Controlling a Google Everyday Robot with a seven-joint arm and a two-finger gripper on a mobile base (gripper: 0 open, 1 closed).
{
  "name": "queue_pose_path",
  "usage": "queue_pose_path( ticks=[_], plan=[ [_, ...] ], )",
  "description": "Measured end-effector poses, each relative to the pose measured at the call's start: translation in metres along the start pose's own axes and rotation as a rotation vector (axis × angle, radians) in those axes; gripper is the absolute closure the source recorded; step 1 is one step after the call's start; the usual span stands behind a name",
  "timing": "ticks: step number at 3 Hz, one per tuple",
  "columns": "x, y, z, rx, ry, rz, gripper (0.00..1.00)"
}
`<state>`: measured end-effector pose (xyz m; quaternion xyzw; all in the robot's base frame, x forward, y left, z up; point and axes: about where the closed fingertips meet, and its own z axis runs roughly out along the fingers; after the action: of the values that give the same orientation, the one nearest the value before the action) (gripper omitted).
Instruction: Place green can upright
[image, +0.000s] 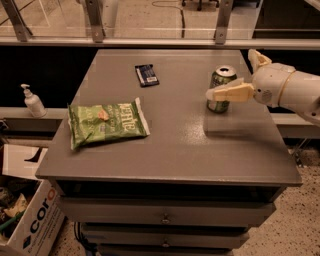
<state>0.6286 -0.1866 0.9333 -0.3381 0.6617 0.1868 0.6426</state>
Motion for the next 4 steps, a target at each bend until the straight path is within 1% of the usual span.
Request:
queue_pose_path(
  ticks=[1,2,3,4],
  plan=[
    [-0.018,-0.008,-0.028,-0.035,0.025,-0.050,0.00],
    [-0.018,-0.008,-0.028,-0.035,0.025,-0.050,0.00],
    [-0.021,-0.007,-0.031,-0.055,0.019,-0.070,0.00],
    [-0.023,-0.012,-0.045,-0.106,0.026,-0.119,0.00]
  ],
)
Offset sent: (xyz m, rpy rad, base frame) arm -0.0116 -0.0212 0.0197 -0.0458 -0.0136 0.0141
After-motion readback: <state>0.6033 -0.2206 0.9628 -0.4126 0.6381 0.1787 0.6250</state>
